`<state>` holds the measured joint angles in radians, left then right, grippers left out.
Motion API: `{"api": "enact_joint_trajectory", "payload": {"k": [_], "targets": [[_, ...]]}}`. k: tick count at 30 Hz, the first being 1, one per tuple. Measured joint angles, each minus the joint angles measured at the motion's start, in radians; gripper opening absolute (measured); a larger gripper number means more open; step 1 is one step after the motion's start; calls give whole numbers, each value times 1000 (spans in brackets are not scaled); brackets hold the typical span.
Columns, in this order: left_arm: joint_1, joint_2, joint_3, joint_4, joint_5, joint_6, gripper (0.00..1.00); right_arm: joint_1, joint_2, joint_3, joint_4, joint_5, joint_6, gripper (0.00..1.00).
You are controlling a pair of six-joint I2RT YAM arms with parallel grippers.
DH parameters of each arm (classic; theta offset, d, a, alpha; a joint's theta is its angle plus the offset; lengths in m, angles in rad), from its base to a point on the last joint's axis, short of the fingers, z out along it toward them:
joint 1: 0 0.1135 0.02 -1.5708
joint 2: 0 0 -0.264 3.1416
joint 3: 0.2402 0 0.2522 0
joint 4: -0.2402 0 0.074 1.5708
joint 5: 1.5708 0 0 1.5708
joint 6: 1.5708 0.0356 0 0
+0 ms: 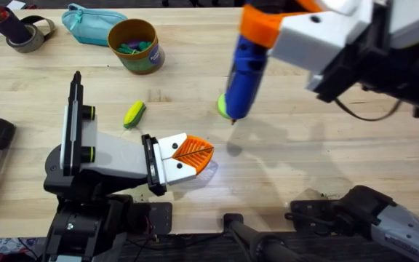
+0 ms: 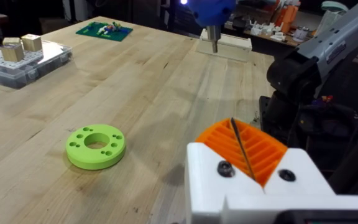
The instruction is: Pick up the gripper from the table and insert it into the empty holder that is missing its gripper. Then pick up a screw, insert it into the mounting hole, and use the screwdriver to tighten it. Finally, clean up the table by picking up the vegetable and placing it into the bucket.
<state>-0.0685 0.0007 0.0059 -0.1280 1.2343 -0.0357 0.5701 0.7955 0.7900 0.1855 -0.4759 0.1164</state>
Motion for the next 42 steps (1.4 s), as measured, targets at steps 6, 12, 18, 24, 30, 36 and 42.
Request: {"api": "enact_joint_trajectory", "payload": {"k": [6,12,18,24,30,36,42], "targets": [[0,0,0,0,0,0,15,20,63,-15,64,-53,4,48],[0,0,0,-1,0,0,15,27,164,-18,254,-211,25,48],[0,0,0,-1,0,0,15,27,270,-6,419,-344,70,48],[0,0,0,0,0,0,15,28,422,113,424,-471,91,48],[0,0,0,0,0,0,15,28,502,249,445,-556,97,48],[0,0,0,-1,0,0,15,33,516,296,492,-590,100,48],[0,0,0,-1,0,0,15,44,517,296,574,-605,101,48]]}}
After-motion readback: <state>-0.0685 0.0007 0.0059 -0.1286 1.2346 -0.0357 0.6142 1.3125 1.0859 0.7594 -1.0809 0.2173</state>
